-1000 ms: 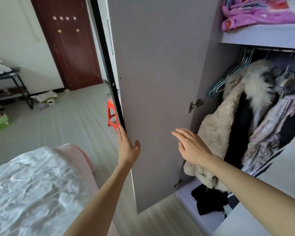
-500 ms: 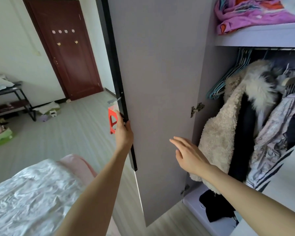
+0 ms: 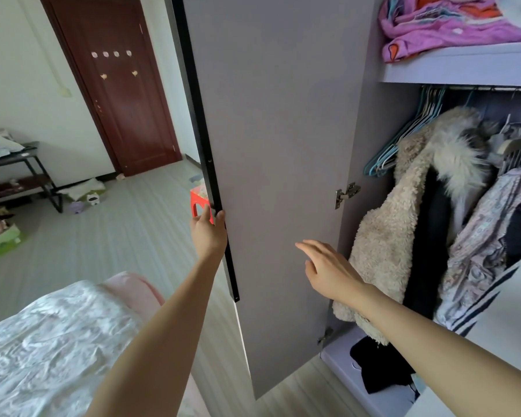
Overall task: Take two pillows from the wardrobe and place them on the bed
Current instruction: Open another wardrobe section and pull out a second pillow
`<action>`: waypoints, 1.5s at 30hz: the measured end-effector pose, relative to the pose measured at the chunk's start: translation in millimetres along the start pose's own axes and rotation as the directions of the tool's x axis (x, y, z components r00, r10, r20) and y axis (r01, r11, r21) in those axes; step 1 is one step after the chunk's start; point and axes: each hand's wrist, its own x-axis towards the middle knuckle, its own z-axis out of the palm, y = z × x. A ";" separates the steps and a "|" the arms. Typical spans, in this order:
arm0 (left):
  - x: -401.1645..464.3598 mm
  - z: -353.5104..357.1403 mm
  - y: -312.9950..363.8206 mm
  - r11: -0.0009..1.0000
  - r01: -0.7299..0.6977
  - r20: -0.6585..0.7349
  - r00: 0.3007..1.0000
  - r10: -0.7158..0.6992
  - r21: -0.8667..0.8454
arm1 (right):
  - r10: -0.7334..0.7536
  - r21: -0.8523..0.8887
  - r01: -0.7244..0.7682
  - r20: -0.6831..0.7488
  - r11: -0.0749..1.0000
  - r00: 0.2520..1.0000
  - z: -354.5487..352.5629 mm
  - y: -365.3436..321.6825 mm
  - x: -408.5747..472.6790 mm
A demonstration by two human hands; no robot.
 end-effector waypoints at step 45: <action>-179.4 262.9 175.0 0.712 -0.476 0.766 0.115 0.633 -0.517 | 0.306 -0.995 -0.099 -0.099 -0.017 0.947 -183.0 137.3 -117.5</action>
